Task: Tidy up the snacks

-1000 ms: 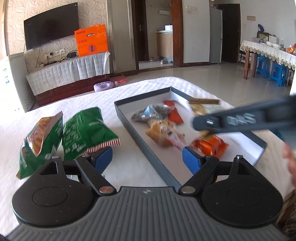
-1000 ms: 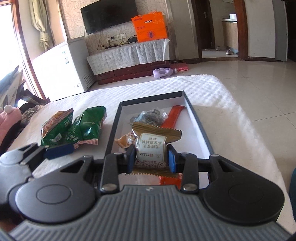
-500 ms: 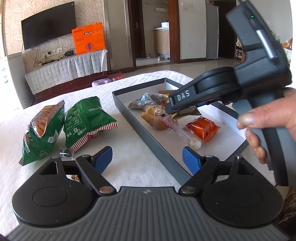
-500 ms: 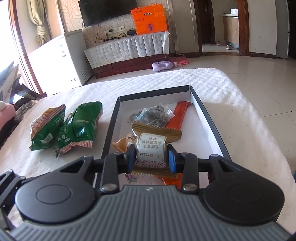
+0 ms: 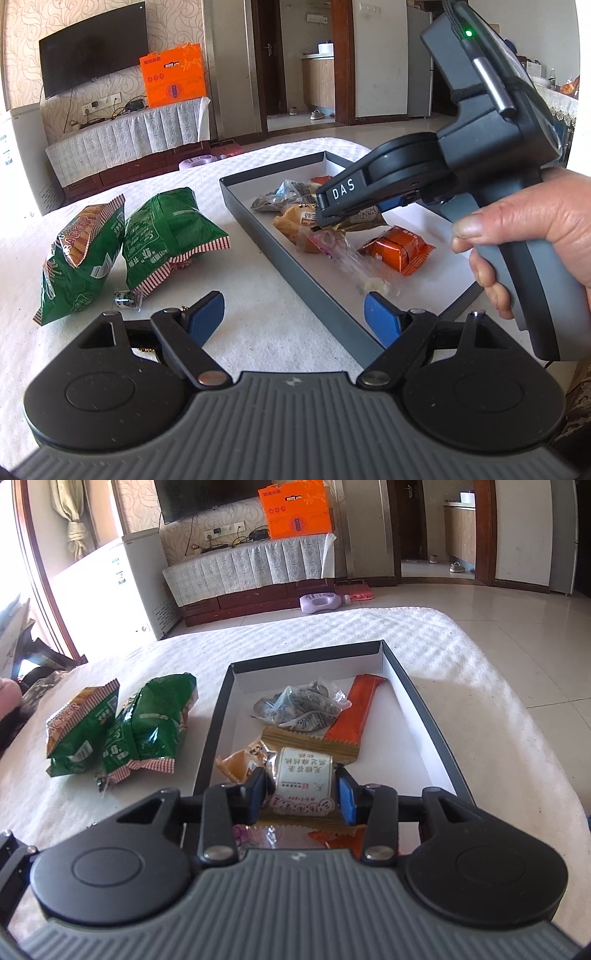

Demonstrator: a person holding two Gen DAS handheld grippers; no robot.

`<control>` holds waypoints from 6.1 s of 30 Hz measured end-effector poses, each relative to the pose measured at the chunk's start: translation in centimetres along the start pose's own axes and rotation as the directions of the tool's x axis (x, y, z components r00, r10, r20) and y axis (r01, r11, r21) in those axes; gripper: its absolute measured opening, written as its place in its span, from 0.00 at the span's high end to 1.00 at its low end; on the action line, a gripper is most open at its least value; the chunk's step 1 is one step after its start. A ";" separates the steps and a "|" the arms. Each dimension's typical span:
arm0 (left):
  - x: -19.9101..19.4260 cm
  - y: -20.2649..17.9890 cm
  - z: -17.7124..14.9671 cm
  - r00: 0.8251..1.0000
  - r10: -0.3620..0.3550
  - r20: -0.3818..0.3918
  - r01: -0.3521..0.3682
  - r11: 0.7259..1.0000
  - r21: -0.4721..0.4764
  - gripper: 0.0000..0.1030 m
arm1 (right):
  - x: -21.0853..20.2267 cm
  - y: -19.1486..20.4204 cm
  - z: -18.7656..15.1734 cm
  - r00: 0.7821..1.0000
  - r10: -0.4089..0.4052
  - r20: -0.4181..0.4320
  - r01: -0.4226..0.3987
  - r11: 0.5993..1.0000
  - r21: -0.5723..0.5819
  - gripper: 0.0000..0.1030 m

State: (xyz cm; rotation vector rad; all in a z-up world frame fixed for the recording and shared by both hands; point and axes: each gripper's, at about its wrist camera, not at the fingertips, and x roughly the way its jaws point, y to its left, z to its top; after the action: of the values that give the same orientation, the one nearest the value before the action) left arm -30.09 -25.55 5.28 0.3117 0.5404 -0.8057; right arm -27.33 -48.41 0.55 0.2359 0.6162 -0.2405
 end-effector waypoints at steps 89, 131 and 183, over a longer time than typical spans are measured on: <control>4.1 12.9 -2.0 0.988 0.132 -0.084 -0.145 0.974 -0.175 0.68 | -1.4 10.7 -3.8 0.966 0.164 -0.199 -0.226 0.911 -0.346 0.71; 2.1 11.9 -2.9 0.987 0.134 -0.088 -0.141 0.987 -0.080 0.67 | -2.9 11.0 -4.1 0.942 0.259 -0.213 -0.313 0.907 -0.281 0.75; 4.7 -0.3 4.0 0.998 -0.056 0.038 0.057 0.998 -0.024 0.66 | -10.4 -1.0 -0.6 0.973 0.145 0.179 -0.140 0.989 -0.038 0.75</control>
State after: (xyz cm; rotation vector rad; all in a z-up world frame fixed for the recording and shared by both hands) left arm -26.25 -30.38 5.89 0.2584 0.5260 -0.8568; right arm -36.16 -47.58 6.07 0.2298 0.4191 -0.1137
